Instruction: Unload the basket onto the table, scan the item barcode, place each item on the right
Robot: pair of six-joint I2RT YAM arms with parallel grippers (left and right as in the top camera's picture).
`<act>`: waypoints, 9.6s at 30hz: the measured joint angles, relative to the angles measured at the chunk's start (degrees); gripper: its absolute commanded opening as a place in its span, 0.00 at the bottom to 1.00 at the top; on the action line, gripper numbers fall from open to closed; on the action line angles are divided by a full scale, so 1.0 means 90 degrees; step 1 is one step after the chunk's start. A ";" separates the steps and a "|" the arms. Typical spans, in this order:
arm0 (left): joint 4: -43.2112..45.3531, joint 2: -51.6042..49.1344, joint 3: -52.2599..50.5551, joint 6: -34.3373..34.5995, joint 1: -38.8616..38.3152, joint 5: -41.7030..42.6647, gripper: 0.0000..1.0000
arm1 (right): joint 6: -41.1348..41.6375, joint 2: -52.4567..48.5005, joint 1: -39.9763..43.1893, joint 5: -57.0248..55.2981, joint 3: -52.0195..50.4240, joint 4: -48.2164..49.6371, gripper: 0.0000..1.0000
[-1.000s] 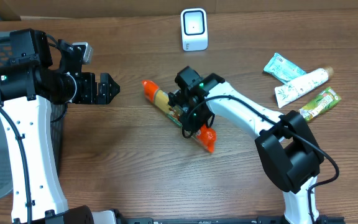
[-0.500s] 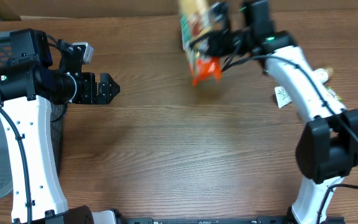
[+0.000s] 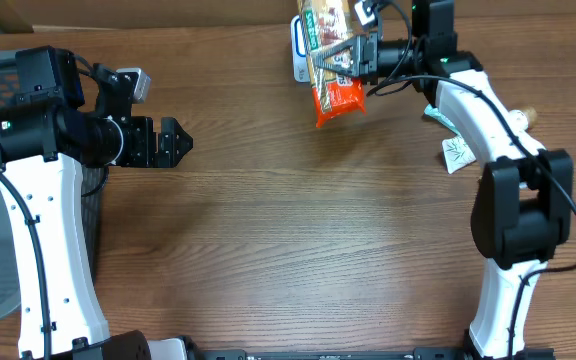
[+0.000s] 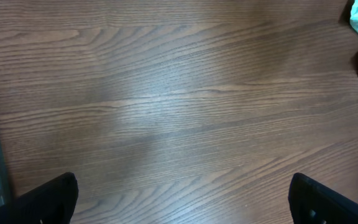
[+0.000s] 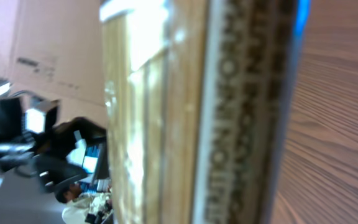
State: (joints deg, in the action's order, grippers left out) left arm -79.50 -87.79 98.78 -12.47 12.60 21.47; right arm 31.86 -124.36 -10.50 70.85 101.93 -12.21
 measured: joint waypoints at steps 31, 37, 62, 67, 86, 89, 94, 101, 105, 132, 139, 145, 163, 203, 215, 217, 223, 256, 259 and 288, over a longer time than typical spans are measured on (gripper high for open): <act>0.0002 0.0000 0.0000 0.0000 0.0000 0.0000 1.00 | -0.1452 -0.1090 -0.0189 -0.1491 0.0000 -0.0600 0.04; 0.0002 0.0000 0.0000 0.0000 0.0000 0.0000 1.00 | -0.1484 -0.1090 -0.0296 -0.1494 -0.0005 -0.0597 0.04; 0.0002 0.0000 0.0000 0.0000 0.0000 0.0000 0.99 | -0.1212 -0.1112 -0.0267 -0.1494 -0.0029 -0.0432 0.04; 0.0002 0.0000 0.0000 0.0000 0.0000 0.0000 0.99 | -0.0583 -0.1112 -0.0189 -0.0697 -0.0029 0.0333 0.04; 0.0000 0.0000 0.0000 0.0000 0.0000 0.0000 1.00 | 0.3177 -0.1112 0.0639 0.1260 -0.0032 0.1882 0.04; 0.0002 0.0000 0.0000 0.0000 0.0000 0.0000 1.00 | 0.3689 -0.1112 0.0622 0.1498 -0.0032 0.2183 0.04; 0.0002 0.0000 0.0000 0.0000 0.0000 0.0000 1.00 | 0.4347 -0.1112 0.0583 0.1707 -0.0032 0.2339 0.04; 0.0000 0.0000 0.0000 0.0000 0.0000 0.0000 1.00 | 0.5438 -0.1112 0.0580 0.1797 -0.0032 0.3164 0.04; 0.0002 0.0000 0.0000 0.0000 0.0000 -0.0002 1.00 | 0.5923 -0.1112 0.0578 0.1819 -0.0032 0.3473 0.04; 0.0002 0.0000 0.0000 0.0000 0.0000 0.0000 0.99 | 0.6601 -0.1122 0.0578 0.1683 -0.0034 0.4073 0.04; 0.0002 0.0000 0.0000 0.0000 0.0000 -0.0002 1.00 | 0.5552 -0.1124 0.0554 0.1576 -0.0034 0.4398 0.04; 0.0002 0.0000 0.0000 0.0000 0.0000 0.0000 1.00 | 0.4301 -0.1124 0.0415 0.1370 -0.0034 0.3808 0.04; 0.0002 0.0000 0.0000 0.0000 0.0000 0.0000 1.00 | 0.0522 -0.1134 -0.0002 -0.0578 -0.0036 0.1678 0.04; 0.0002 0.0000 0.0000 0.0000 0.0000 0.0000 1.00 | 0.0396 -0.1987 -0.0109 -0.0537 -0.0044 0.2380 0.04; 0.0002 0.0000 0.0000 0.0000 0.0000 0.0000 1.00 | 0.0442 -0.1987 -0.0087 -0.0585 -0.0044 0.2380 0.04; 0.0002 0.0000 0.0000 0.0000 0.0000 0.0000 0.99 | 0.0444 -0.1987 -0.0087 -0.0585 -0.0044 0.2392 0.04; 0.0002 0.0000 0.0000 0.0000 0.0000 0.0000 0.99 | 0.0457 -0.1987 -0.0087 -0.0585 -0.0044 0.2531 0.04; 0.0000 0.0000 0.0000 0.0000 0.0000 0.0002 1.00 | 0.0027 -0.0651 0.0131 -0.0512 -0.0019 -0.0359 0.04; 0.0002 0.0000 0.0000 0.0000 0.0000 0.0000 1.00 | -0.0991 -0.0386 0.0189 -0.1149 -0.0090 -0.1637 0.04; 0.0000 0.0000 0.0000 0.0000 0.0000 0.0000 1.00 | 0.2341 0.3274 0.0568 -1.1072 -0.2652 -0.5384 0.04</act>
State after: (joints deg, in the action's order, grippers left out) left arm -79.50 -87.79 98.78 -12.47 12.60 21.47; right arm 52.93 -94.89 -5.39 -28.80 78.06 -60.66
